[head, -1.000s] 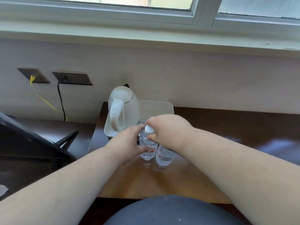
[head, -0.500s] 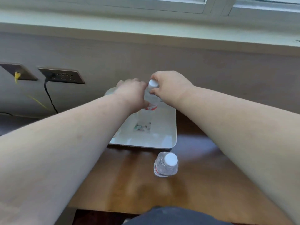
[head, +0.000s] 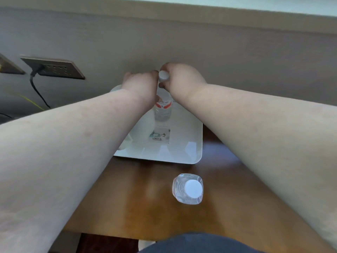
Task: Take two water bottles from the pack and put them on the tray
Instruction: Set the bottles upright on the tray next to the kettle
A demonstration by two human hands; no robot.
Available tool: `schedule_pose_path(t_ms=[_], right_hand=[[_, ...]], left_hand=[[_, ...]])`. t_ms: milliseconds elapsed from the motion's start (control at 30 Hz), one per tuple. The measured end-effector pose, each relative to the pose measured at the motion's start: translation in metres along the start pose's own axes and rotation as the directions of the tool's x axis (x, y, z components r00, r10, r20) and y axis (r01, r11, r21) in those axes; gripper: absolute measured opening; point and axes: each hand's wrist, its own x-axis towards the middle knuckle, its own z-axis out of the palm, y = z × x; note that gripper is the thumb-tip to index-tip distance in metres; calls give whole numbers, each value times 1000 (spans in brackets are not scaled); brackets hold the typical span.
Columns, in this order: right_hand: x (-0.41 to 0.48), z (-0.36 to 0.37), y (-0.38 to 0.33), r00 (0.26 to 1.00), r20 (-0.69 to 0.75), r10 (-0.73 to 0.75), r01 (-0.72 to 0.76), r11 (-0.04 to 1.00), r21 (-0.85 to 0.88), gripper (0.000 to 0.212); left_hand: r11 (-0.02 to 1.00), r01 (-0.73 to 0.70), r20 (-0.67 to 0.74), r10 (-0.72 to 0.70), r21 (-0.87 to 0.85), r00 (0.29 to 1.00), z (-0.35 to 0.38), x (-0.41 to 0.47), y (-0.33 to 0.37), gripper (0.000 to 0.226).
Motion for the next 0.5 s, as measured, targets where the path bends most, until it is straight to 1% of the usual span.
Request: schedule_pose_path(t_ms=[100, 133, 167, 200, 233, 267, 300, 333, 400, 433, 467, 500], right_hand=[[2, 4, -1, 1000, -7, 5, -5, 1000, 8, 25], [0, 5, 0, 1000, -9, -1, 1, 1000, 18, 29], [-3, 5, 3, 1000, -10, -6, 6, 999, 42, 38], [-8, 5, 6, 1000, -10, -5, 6, 996, 88, 52], [-17, 3, 9, 1000, -15, 5, -3, 989, 151, 65], [-28, 1, 14, 999, -35, 18, -10, 975, 220, 73], [-42, 0, 20, 997, -69, 35, -14, 957, 289, 75], [-60, -1, 28, 992, -109, 56, -14, 936, 353, 71], [-104, 2, 48, 979, -171, 109, -22, 896, 444, 55], [-128, 5, 60, 974, -176, 141, -44, 883, 467, 47], [-153, 10, 70, 976, -145, 164, -76, 875, 478, 43], [-176, 15, 79, 983, -65, 174, -123, 871, 477, 47]], left_hand=[[1000, 21, -5, -21, 9, 1000, 3, -2, 0, 48], [1000, 27, -5, -27, 13, 1000, 3, -4, 0, 49], [999, 29, -3, -29, 15, 1000, 3, -6, 1, 51], [1000, 28, 1, -28, 12, 1000, 3, -8, 1, 54], [1000, 26, 5, -26, 0, 1000, 1, -11, 0, 59], [999, 29, 8, -29, -18, 1000, 0, -16, -1, 65], [999, 39, 11, -39, -38, 999, -2, -23, -2, 71], [997, 48, 8, -47, -61, 999, -4, -33, -3, 75], [989, 52, -24, -56, -140, 998, -7, -59, -3, 74], [977, 48, -54, -60, -209, 997, -9, -75, -1, 70], [958, 33, -89, -61, -285, 994, -10, -92, 3, 66], [933, 0, -120, -46, -360, 992, -13, -111, 8, 61]])
